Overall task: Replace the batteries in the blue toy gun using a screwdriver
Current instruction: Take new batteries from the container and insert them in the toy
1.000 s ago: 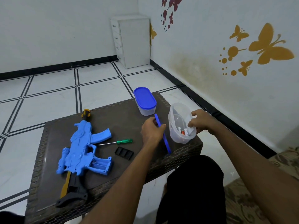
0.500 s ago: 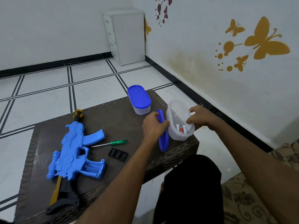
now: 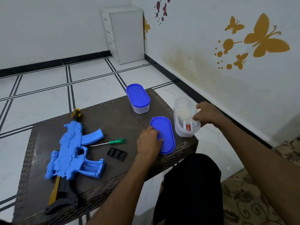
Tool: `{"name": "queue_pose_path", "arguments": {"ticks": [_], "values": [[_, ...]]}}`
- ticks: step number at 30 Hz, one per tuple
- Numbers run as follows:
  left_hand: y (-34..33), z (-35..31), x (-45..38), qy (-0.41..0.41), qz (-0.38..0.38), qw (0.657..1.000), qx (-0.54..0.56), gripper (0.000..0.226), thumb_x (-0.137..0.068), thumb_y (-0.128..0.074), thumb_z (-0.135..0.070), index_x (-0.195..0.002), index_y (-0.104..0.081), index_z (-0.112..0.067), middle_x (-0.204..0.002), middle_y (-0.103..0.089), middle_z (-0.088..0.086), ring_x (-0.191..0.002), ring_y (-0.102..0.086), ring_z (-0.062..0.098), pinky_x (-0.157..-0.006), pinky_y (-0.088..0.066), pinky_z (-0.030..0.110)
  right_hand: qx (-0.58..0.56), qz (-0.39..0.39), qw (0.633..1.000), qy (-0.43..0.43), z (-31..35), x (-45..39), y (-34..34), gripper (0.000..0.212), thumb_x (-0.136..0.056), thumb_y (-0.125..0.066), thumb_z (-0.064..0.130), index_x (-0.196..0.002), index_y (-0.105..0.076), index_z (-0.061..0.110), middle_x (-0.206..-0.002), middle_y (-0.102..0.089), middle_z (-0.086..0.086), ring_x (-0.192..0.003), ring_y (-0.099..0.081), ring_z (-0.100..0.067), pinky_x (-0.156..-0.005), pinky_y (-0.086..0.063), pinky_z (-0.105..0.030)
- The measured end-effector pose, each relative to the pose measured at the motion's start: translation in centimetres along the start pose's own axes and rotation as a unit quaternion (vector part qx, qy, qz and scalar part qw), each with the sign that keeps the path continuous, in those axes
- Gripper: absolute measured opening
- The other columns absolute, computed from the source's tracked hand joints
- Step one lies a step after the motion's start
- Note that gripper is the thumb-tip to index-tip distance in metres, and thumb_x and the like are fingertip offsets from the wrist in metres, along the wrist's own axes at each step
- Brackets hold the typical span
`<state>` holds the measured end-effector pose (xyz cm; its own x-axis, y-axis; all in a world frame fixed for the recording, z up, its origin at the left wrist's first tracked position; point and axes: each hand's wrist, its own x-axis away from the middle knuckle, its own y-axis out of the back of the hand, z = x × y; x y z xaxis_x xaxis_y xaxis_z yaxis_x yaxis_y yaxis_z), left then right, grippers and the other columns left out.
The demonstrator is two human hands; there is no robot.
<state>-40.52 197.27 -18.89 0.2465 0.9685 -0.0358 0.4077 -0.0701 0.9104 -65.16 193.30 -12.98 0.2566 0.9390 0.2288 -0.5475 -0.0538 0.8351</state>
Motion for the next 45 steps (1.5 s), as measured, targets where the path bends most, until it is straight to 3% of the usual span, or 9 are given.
{"name": "queue_pose_path", "arguments": {"ticks": [7, 11, 19, 23, 28, 31, 34, 40, 45], "values": [[0.6, 1.6, -0.5, 0.068, -0.003, 0.989, 0.135, 0.035, -0.088, -0.062, -0.011, -0.123, -0.064, -0.012, -0.124, -0.061, 0.005, -0.112, -0.058, 0.024, -0.094, -0.043, 0.033, 0.030, 0.056, 0.996, 0.058, 5.2, 1.3, -2.3, 0.060, -0.071, -0.073, 0.014, -0.128, -0.055, 0.008, -0.110, -0.065, -0.013, -0.079, -0.070, -0.026, -0.067, -0.062, -0.042], [0.8, 2.2, 0.0, 0.138, -0.030, 0.960, 0.243, 0.044, -0.087, -0.050, 0.003, -0.126, -0.063, -0.013, -0.113, -0.071, 0.005, -0.101, -0.066, 0.019, -0.095, -0.051, 0.035, 0.083, 0.073, 0.991, 0.077, 6.9, 1.5, -3.8, 0.045, -0.079, -0.076, 0.014, -0.120, -0.058, 0.008, -0.110, -0.066, -0.012, -0.086, -0.069, -0.025, -0.066, -0.059, -0.031], [1.1, 4.1, 0.3, 0.184, -0.050, 0.916, 0.354, 0.030, -0.096, -0.047, -0.032, -0.075, -0.065, -0.021, -0.079, -0.071, 0.011, -0.082, -0.069, 0.027, -0.082, -0.055, 0.050, 0.112, 0.081, 0.986, 0.096, 8.6, 0.8, -4.5, 0.044, -0.078, -0.079, 0.020, -0.117, -0.061, 0.010, -0.105, -0.067, -0.009, -0.084, -0.068, -0.023, -0.068, -0.059, -0.031], [1.5, 3.3, 0.3, 0.181, -0.026, 0.906, 0.382, 0.043, -0.097, -0.046, -0.044, -0.077, -0.067, -0.013, -0.085, -0.071, 0.014, -0.086, -0.068, 0.030, -0.080, -0.057, 0.048, 0.120, 0.118, 0.982, 0.083, 8.7, 0.4, -4.6, 0.043, -0.079, -0.079, 0.024, -0.114, -0.058, 0.012, -0.104, -0.066, -0.009, -0.081, -0.068, -0.021, -0.065, -0.059, -0.030], [2.0, 2.8, 0.1, 0.166, -0.018, 0.898, 0.407, 0.031, -0.095, -0.049, -0.051, -0.079, -0.066, -0.031, -0.081, -0.073, -0.001, -0.079, -0.071, 0.016, -0.081, -0.059, 0.044, 0.143, -0.073, 0.974, 0.158, 9.9, 0.9, -4.9, 0.013, -0.087, -0.069, 0.016, -0.100, -0.069, 0.013, -0.100, -0.070, -0.008, -0.081, -0.065, -0.019, -0.072, -0.056, -0.029], [2.4, 2.3, -0.2, 0.184, -0.028, 0.877, 0.443, 0.041, -0.091, -0.053, -0.056, -0.085, -0.072, -0.020, -0.077, -0.073, -0.002, -0.076, -0.071, 0.017, -0.079, -0.059, 0.042, 0.186, 0.044, 0.967, 0.168, 11.6, 2.5, -5.0, 0.017, -0.085, -0.070, 0.008, -0.102, -0.073, 0.010, -0.102, -0.070, -0.008, -0.079, -0.067, -0.016, -0.067, -0.054, -0.023], [2.5, 1.6, -0.6, 0.219, 0.006, 0.842, 0.493, 0.032, -0.089, -0.064, -0.043, -0.097, -0.071, -0.013, -0.085, -0.073, 0.003, -0.078, -0.072, 0.021, -0.076, -0.061, 0.039, 0.326, 0.148, 0.920, 0.159, 13.2, 5.1, -5.1, 0.032, -0.085, -0.072, 0.016, -0.113, -0.061, 0.006, -0.102, -0.063, -0.008, -0.097, -0.065, -0.022, -0.083, -0.055, -0.030], [3.0, 1.4, -0.7, 0.268, 0.043, 0.781, 0.562, 0.018, -0.090, -0.068, -0.021, -0.084, -0.065, -0.004, -0.078, -0.070, 0.013, -0.061, -0.065, 0.018, -0.064, -0.060, 0.029, 0.394, 0.144, 0.892, 0.166, 13.9, 5.8, -6.5, 0.048, -0.087, -0.070, 0.013, -0.130, -0.051, 0.003, -0.119, -0.062, -0.016, -0.104, -0.064, -0.025, -0.091, -0.052, -0.032], [3.5, 1.6, -0.5, 0.282, 0.058, 0.753, 0.592, 0.011, -0.089, -0.068, -0.012, -0.087, -0.065, -0.001, -0.079, -0.069, 0.015, -0.060, -0.065, 0.016, -0.061, -0.060, 0.025, 0.375, 0.126, 0.901, 0.181, 12.5, 5.3, -7.7, 0.034, -0.097, -0.055, 0.020, -0.126, -0.053, 0.003, -0.122, -0.060, -0.017, -0.108, -0.061, -0.026, -0.085, -0.049, -0.032]]}}
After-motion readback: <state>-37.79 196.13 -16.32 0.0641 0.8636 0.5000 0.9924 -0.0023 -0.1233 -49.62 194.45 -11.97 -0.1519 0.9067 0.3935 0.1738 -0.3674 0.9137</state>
